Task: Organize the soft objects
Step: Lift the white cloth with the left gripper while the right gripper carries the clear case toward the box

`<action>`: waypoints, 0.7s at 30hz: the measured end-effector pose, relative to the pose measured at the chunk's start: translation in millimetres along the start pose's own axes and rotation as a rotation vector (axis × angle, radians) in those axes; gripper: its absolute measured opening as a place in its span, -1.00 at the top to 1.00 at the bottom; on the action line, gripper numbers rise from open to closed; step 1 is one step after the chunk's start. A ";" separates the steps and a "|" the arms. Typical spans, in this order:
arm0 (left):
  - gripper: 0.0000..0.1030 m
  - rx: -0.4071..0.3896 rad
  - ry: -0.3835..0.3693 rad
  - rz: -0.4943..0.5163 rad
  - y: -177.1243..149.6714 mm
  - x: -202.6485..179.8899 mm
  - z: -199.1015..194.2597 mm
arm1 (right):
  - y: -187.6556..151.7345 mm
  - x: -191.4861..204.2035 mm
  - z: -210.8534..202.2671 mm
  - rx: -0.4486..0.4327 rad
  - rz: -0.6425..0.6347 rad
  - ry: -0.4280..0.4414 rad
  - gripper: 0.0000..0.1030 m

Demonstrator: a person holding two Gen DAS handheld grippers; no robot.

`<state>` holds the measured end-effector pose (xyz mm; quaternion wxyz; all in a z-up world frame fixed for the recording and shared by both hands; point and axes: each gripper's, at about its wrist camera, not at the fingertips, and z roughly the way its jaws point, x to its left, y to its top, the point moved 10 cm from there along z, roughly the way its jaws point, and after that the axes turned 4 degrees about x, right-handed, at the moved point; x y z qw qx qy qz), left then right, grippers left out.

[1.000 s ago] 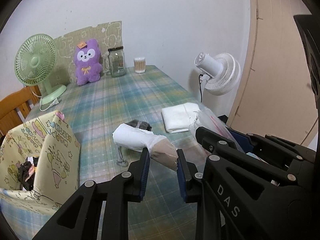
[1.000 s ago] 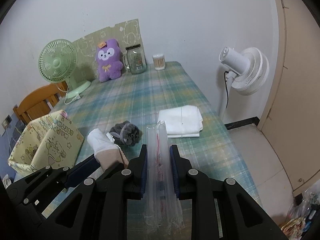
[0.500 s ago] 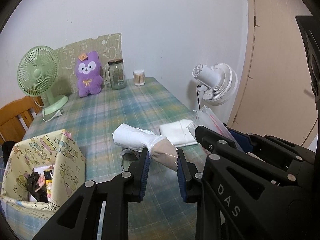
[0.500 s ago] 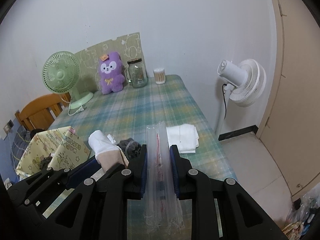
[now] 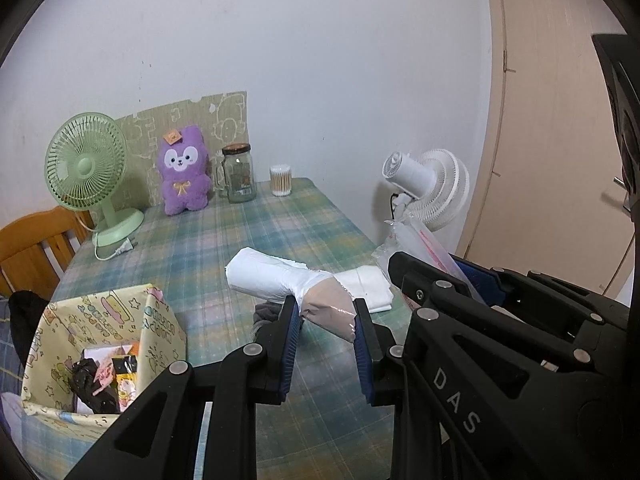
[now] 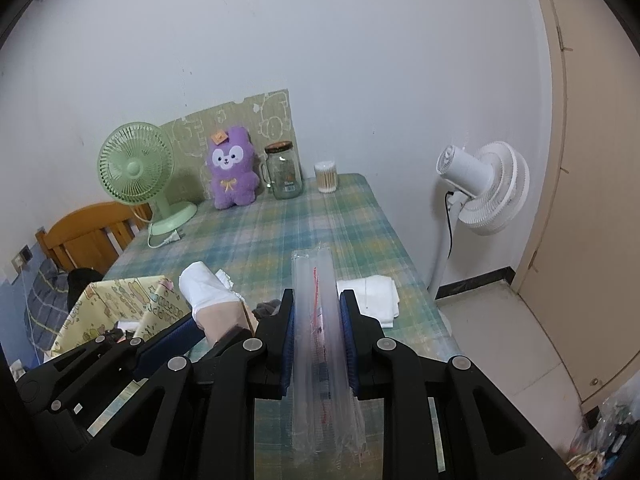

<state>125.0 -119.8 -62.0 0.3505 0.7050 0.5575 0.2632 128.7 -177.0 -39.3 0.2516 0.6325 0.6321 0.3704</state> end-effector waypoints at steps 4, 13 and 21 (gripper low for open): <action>0.51 -0.016 0.002 0.004 4.6 3.4 -8.2 | 3.4 4.5 -6.4 -0.013 -0.001 -0.002 0.53; 0.51 -0.037 0.018 -0.004 9.2 19.3 -20.0 | 10.1 21.9 -12.0 -0.026 -0.013 0.007 0.53; 0.51 -0.047 0.037 -0.015 11.4 42.8 -26.9 | 14.0 45.6 -11.0 -0.033 -0.022 0.026 0.53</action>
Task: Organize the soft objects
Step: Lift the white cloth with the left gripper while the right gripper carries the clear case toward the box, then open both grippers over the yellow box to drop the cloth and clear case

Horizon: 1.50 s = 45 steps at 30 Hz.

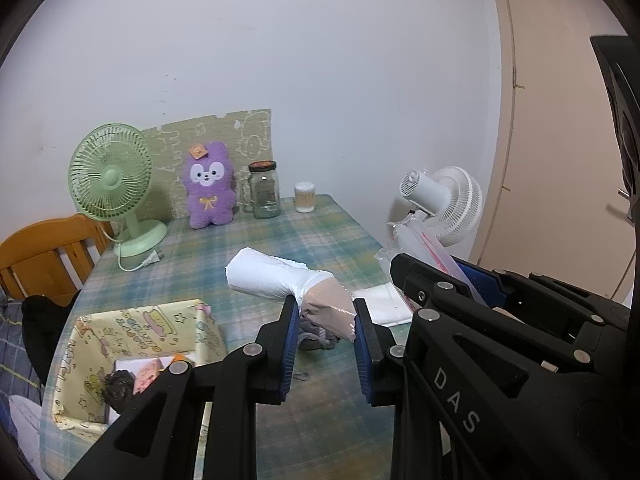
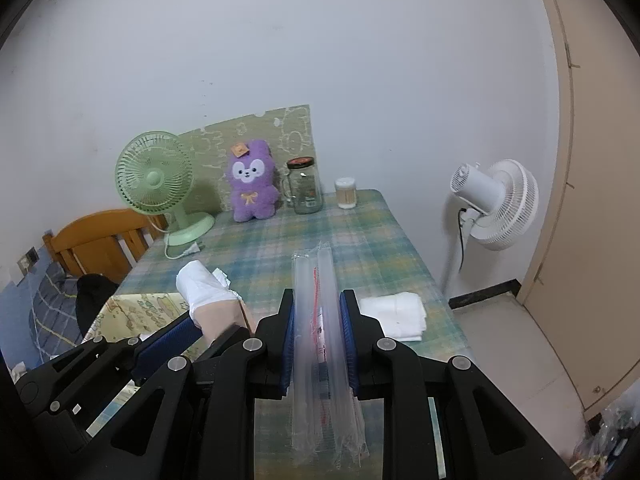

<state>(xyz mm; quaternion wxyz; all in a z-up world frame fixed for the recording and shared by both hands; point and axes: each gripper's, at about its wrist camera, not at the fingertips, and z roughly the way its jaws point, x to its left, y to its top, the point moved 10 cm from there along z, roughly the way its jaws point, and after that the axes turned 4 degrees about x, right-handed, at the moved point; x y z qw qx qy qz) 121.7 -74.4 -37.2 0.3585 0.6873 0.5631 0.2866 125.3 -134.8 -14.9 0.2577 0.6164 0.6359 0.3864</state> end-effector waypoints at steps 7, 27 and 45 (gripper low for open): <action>0.51 -0.008 0.021 -0.014 0.2 24.1 -3.2 | 2.2 23.1 4.6 -0.004 -0.012 0.022 0.53; 0.51 0.005 0.045 -0.063 -10.3 81.3 -0.2 | -1.1 80.5 32.9 0.024 -0.043 0.056 0.53; 0.51 0.037 0.095 -0.094 -25.8 145.3 12.2 | -10.5 140.3 71.2 0.083 -0.080 0.115 0.53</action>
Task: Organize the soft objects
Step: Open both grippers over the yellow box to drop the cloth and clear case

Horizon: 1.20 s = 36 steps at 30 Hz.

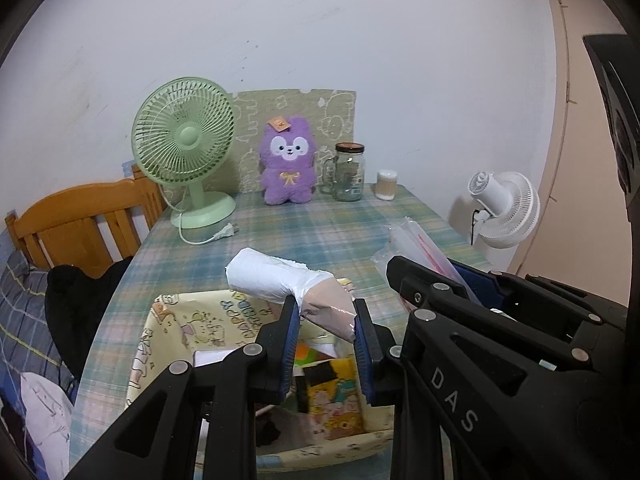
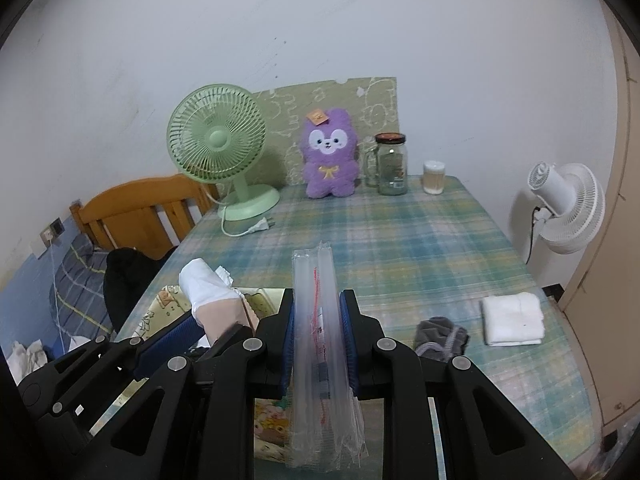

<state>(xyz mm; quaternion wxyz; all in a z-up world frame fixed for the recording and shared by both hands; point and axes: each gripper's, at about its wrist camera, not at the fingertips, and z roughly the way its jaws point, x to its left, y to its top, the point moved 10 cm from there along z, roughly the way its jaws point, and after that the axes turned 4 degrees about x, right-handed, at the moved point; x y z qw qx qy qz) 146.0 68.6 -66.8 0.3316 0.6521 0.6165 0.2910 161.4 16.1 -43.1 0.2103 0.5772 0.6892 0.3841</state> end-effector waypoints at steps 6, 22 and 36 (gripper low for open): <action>0.51 0.014 0.010 -0.004 -4.0 15.9 9.0 | -2.5 14.1 18.3 0.031 -0.007 0.012 0.53; 0.32 0.106 0.009 -0.101 -23.9 60.3 32.4 | -12.4 47.9 58.4 0.107 -0.041 0.038 0.53; -0.36 0.178 0.056 -0.106 -38.7 87.0 39.4 | -24.3 78.5 83.7 0.166 -0.054 0.106 0.53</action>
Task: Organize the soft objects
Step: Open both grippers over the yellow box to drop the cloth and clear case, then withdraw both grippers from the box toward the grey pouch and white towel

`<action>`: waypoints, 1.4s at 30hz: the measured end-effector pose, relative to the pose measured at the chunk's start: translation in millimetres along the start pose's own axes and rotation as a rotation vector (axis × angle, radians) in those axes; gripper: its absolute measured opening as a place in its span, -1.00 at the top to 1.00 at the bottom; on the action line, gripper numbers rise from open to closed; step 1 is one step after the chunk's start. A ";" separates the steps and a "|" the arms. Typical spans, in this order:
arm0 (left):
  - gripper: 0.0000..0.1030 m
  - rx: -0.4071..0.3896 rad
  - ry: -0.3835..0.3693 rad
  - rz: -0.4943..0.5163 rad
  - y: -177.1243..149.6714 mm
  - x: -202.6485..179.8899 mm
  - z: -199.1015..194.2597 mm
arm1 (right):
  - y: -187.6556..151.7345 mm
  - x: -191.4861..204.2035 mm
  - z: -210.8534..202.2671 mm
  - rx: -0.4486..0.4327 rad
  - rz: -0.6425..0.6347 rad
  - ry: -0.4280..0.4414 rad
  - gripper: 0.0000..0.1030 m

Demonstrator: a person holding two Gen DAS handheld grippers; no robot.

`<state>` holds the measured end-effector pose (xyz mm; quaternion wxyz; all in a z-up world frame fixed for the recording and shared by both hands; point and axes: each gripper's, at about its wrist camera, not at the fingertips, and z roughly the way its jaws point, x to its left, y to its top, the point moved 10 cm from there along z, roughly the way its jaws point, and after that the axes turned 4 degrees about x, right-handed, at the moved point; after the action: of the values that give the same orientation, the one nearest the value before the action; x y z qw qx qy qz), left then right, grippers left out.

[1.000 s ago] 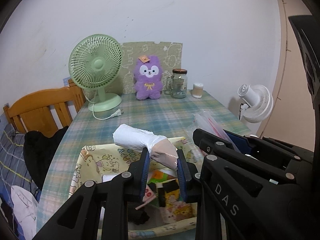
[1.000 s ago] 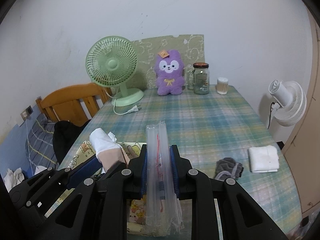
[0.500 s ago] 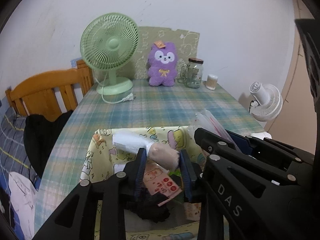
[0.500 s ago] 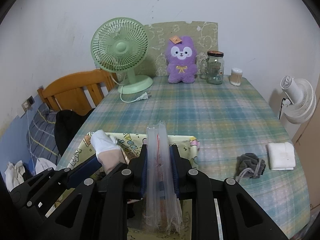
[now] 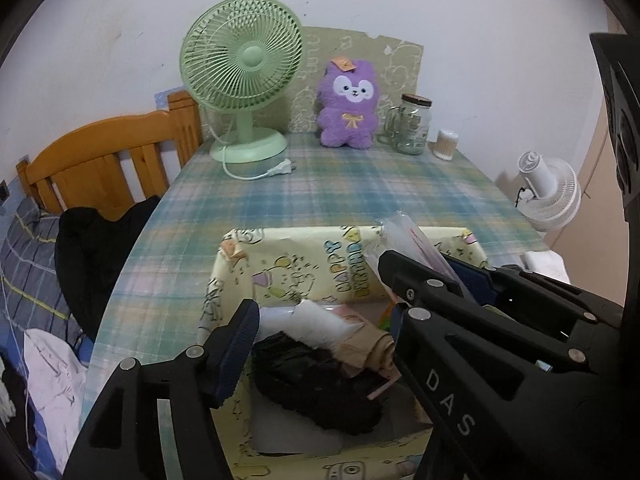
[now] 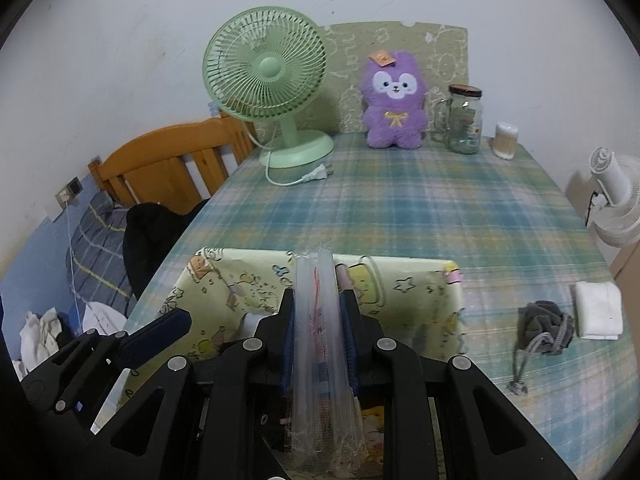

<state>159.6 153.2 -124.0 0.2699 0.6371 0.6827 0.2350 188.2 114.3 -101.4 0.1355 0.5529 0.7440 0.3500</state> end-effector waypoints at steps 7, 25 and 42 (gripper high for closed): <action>-0.37 0.020 0.003 -0.019 -6.2 7.1 4.9 | -6.3 4.7 5.9 0.015 0.002 -0.003 0.35; -0.51 -0.022 -0.022 -0.012 -3.7 -14.8 -9.4 | -3.6 -16.5 -24.2 -0.056 0.006 -0.071 -0.68; -0.69 -0.097 0.000 0.025 8.5 -47.9 -35.8 | 0.4 -43.9 -68.0 -0.113 0.004 -0.097 -0.69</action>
<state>144.0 107.0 -88.4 0.2973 0.6317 0.6626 0.2711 163.9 48.9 -60.4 0.2018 0.5620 0.7146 0.3643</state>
